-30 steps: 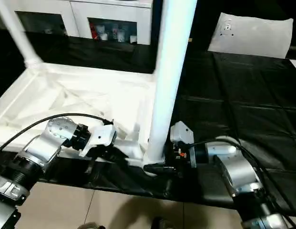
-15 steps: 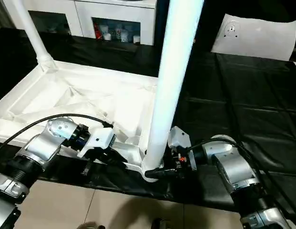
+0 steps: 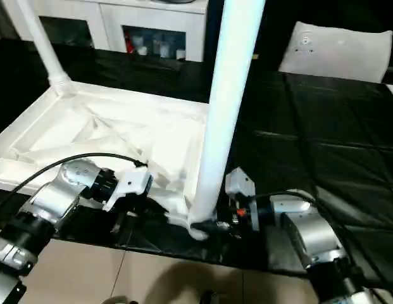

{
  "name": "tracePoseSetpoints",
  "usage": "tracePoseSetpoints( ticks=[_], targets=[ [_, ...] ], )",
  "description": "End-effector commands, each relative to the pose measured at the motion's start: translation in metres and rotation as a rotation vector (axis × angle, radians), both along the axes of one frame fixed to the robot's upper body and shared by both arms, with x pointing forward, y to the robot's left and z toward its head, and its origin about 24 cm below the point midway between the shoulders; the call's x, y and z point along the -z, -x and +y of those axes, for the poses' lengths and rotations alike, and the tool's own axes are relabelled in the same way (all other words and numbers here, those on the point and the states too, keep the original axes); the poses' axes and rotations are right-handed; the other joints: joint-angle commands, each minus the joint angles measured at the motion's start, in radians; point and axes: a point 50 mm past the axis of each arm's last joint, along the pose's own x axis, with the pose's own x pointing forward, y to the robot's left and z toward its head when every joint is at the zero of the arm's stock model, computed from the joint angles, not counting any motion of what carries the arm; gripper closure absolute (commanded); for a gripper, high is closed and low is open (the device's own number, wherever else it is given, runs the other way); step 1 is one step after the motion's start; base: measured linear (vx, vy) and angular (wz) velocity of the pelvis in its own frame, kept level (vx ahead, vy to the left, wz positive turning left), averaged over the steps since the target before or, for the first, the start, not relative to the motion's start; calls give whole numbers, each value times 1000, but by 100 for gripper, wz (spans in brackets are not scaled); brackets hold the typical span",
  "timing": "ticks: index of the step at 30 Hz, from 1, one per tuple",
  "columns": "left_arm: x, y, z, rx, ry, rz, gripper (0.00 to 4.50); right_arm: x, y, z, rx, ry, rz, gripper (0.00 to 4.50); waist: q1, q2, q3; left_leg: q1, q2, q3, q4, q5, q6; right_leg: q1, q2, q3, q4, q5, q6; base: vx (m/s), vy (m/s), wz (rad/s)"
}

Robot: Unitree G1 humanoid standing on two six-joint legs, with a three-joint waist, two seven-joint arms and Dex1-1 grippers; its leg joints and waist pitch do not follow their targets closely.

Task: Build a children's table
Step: Rotate leg to tighten

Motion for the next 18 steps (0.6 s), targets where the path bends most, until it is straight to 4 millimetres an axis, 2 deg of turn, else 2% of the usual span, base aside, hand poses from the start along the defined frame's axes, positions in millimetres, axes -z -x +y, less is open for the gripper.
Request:
tracePoseSetpoints(
  ticks=[1,2,3,4,5,6,7,8,9,10,11,12,13,14,15,16,17,18],
  targets=[
    [4,-2,-29,-126,94,2,450,5,-1,28,80,-42,15,178,-10,-6,-43,-10,30,-9,-74,-178,45,59,-68,58,-106,-566,-57,0,0,0],
    [2,-7,-39,-234,138,-13,450,8,-6,38,201,-71,35,178,-15,-8,-41,-9,27,-12,-74,-194,40,60,-68,51,-113,-612,-34,0,0,0],
    [1,-8,-40,-254,145,-15,450,9,-6,39,224,-76,40,179,-22,-7,-39,-9,27,-14,-74,-207,30,59,-67,47,-118,-640,-15,0,0,0],
    [0,-12,-47,-328,167,-28,450,11,-11,47,319,-91,60,180,-41,-8,-36,-4,20,-20,-68,-255,21,58,-68,26,-142,-716,43,0,0,0],
    [-1,-14,-50,-366,174,-36,450,11,-13,50,358,-98,69,180,-47,-4,-36,-1,20,-21,-68,-265,21,57,-67,18,-149,-720,53,0,0,0],
    [-2,-16,-53,-407,183,-42,450,12,-16,53,404,-106,79,180,-57,-1,-41,0,18,-24,-65,-274,30,63,-69,6,-160,-715,74,0,0,0],
    [-3,-19,-58,-464,198,-46,450,13,-20,58,484,-119,101,180,-68,7,-38,-3,27,-28,-70,-285,41,67,-71,2,-162,-683,66,0,0,0],
    [-4,-20,-58,-474,199,-47,450,13,-21,59,495,-121,106,180,-73,12,-37,3,32,-32,-72,-310,42,66,-71,-7,-167,-673,60,0,0,0],
    [-6,-25,-64,-571,206,-65,450,13,-27,65,593,-145,150,180,-89,18,-32,4,43,-41,-79,-368,41,72,-69,-18,-169,-643,60,-19,50,-4],
    [-9,-28,-68,-620,217,-70,450,14,-31,69,646,-149,166,180,-99,21,-33,0,52,-50,-85,-406,38,82,-72,-23,-163,-617,63,-19,50,-4],
    [-12,-30,-72,-672,222,-82,450,13,-35,73,693,-154,183,180,-101,25,-31,2,58,-53,-90,-431,41,85,-73,-22,-162,-605,63,-13,53,-3],
    [-15,-32,-76,-703,226,-94,450,13,-38,75,731,-157,196,180,-110,28,-31,-2,68,-58,-99,-457,43,89,-78,-10,-144,-548,43,0,0,0],
    [-17,-32,-79,-713,228,-100,450,12,-40,77,761,-155,202,180,-115,29,-28,4,60,-55,-98,-467,38,81,-84,-3,-147,-548,29,0,0,0],
    [-19,-32,-81,-717,228,-105,450,12,-41,78,776,-154,204,180,-118,24,-28,6,50,-51,-93,-455,37,75,-88,-1,-153,-568,24,0,0,0],
    [-20,-32,-82,-716,228,-109,450,11,-41,78,783,-153,202,180,-118,21,-30,6,39,-48,-87,-426,37,73,-92,-2,-158,-586,21,0,0,0],
    [-20,-30,-84,-702,215,-119,450,10,-41,80,787,-153,190,180,-113,16,-31,-6,25,-41,-81,-321,52,74,-97,5,-158,-601,13,0,0,0],
    [-19,-29,-84,-694,210,-122,450,9,-41,80,783,-155,186,147,-109,16,-33,-7,24,-40,-80,-296,56,73,-97,8,-157,-596,11,0,0,0],
    [-18,-28,-83,-681,194,-129,450,9,-39,80,777,-151,173,113,-105,16,-41,-14,28,-39,-81,-236,66,77,-97,16,-144,-535,-11,0,0,0]
  ],
)
